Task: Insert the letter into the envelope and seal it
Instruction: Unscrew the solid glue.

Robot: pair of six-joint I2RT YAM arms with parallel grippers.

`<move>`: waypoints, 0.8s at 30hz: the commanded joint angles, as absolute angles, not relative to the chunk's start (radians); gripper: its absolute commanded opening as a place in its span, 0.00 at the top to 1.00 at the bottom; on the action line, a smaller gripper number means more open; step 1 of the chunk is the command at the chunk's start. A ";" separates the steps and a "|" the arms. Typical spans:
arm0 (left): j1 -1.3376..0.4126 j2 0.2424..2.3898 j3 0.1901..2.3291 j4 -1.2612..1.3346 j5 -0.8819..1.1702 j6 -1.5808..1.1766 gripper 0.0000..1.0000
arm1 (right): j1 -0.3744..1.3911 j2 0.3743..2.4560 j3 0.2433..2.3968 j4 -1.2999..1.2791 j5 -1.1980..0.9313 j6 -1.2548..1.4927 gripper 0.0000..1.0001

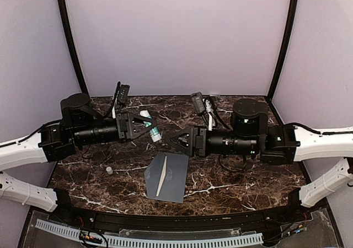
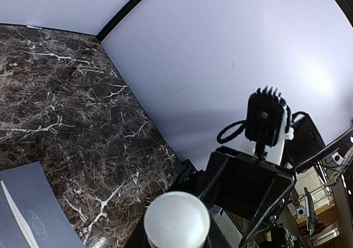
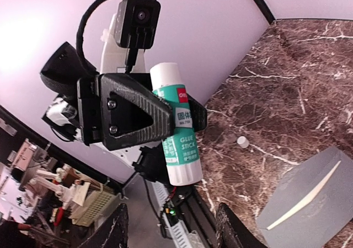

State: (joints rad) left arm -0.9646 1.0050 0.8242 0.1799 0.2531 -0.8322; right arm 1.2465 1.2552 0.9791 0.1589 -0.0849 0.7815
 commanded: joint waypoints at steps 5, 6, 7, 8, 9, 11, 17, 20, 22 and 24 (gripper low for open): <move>-0.968 1.086 0.895 0.007 0.199 -0.907 1.00 | 1.341 1.414 1.204 -0.210 0.243 0.602 0.49; -0.968 1.092 0.894 0.014 0.207 -0.909 1.00 | 1.349 1.433 1.218 -0.212 0.254 0.600 0.49; -0.969 1.101 0.895 0.019 0.212 -0.913 1.00 | 1.354 1.450 1.234 -0.216 0.260 0.595 0.49; -0.968 1.110 0.896 0.026 0.220 -0.914 1.00 | 1.359 1.467 1.249 -0.219 0.268 0.593 0.49; -0.968 1.112 0.896 0.030 0.223 -0.917 1.00 | 1.366 1.490 1.264 -0.229 0.282 0.591 0.50; -0.968 1.118 0.896 0.040 0.233 -0.920 1.00 | 1.372 1.521 1.296 -0.264 0.309 0.593 0.50; -0.968 1.113 0.892 0.046 0.237 -0.920 1.00 | 1.382 1.566 1.348 -0.326 0.370 0.606 0.51; -0.968 1.108 0.887 0.046 0.242 -0.920 1.00 | 1.383 1.555 1.334 -0.297 0.373 0.608 0.51; -0.968 1.106 0.885 0.048 0.246 -0.920 1.00 | 1.381 1.543 1.318 -0.266 0.371 0.604 0.54; -0.968 1.103 0.884 0.053 0.249 -0.920 1.00 | 1.381 1.533 1.301 -0.225 0.353 0.591 0.58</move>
